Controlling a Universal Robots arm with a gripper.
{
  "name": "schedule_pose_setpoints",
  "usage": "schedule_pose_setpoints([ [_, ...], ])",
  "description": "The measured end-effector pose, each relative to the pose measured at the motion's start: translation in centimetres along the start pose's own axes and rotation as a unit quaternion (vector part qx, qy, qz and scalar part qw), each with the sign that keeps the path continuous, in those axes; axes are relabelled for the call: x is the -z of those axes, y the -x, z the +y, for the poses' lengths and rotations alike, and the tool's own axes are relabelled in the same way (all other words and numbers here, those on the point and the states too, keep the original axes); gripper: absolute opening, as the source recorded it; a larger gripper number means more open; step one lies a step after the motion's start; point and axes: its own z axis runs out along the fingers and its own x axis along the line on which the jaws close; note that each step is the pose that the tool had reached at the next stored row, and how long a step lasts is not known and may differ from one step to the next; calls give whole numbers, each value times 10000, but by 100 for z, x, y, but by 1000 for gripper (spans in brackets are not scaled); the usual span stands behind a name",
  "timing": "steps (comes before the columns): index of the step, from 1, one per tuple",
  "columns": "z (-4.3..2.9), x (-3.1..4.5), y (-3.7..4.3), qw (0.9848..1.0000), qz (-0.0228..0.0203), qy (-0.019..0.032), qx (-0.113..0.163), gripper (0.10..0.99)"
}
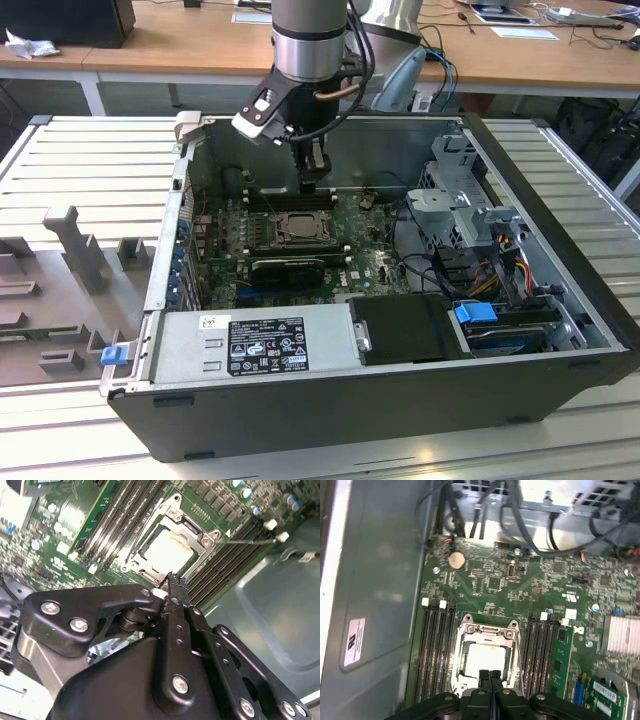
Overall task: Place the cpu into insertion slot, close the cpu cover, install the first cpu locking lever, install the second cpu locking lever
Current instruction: 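Install the first cpu locking lever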
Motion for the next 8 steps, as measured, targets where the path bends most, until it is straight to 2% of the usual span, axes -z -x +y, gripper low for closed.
schedule_pose_setpoints([
  [1, 0, -3, 0, 9998, 8, -4, 193, 106],
  [4, 0, -5, 0, 9990, 22, -29, 453, 106],
  [8, -1, -9, 0, 9977, 32, -42, 675, 106],
])
